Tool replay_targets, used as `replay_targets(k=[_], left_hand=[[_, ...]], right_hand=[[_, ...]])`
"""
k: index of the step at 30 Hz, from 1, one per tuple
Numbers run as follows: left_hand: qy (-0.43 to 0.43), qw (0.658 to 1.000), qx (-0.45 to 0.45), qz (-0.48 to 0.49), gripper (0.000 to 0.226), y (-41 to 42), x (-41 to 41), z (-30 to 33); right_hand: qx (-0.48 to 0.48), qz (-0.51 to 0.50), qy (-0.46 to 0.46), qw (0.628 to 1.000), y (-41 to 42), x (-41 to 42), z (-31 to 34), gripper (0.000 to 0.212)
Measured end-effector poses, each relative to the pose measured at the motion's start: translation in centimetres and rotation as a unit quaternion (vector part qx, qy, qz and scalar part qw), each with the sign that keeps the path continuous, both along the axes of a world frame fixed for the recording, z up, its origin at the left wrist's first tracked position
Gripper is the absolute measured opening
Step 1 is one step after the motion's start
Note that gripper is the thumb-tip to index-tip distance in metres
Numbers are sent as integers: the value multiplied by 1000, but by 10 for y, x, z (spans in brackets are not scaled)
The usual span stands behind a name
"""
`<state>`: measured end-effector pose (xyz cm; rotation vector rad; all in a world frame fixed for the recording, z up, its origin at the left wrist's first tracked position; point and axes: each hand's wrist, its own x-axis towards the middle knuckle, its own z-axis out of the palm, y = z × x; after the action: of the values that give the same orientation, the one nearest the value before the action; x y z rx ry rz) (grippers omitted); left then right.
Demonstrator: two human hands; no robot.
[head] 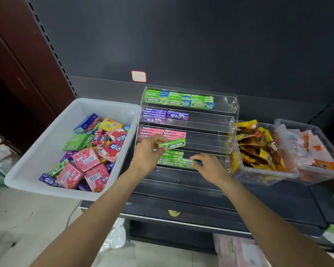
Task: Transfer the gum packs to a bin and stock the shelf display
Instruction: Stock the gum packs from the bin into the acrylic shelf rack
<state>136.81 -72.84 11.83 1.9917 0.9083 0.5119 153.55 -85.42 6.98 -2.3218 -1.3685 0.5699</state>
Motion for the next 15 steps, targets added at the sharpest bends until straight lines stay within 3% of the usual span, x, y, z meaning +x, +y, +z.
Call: replay_targets(k=[4,7,11,15], left_hand=[[5,1000,6,-7,19,-3,2,-1],[-3,1000,-7,-10,18,-5,4,-2],[-35,998,-56,-13,16,-16,16,-5],[-46,996,-55,-58,20,-27,37,-4]], right_hand=[[1,-15,5,1000,-3,-1,2,34],[55,-52,41,996,-8,-1,7,32],[153,-107,201,962,-16,-11,19,25],[200,-152,371,894,-14,-19,29,12]])
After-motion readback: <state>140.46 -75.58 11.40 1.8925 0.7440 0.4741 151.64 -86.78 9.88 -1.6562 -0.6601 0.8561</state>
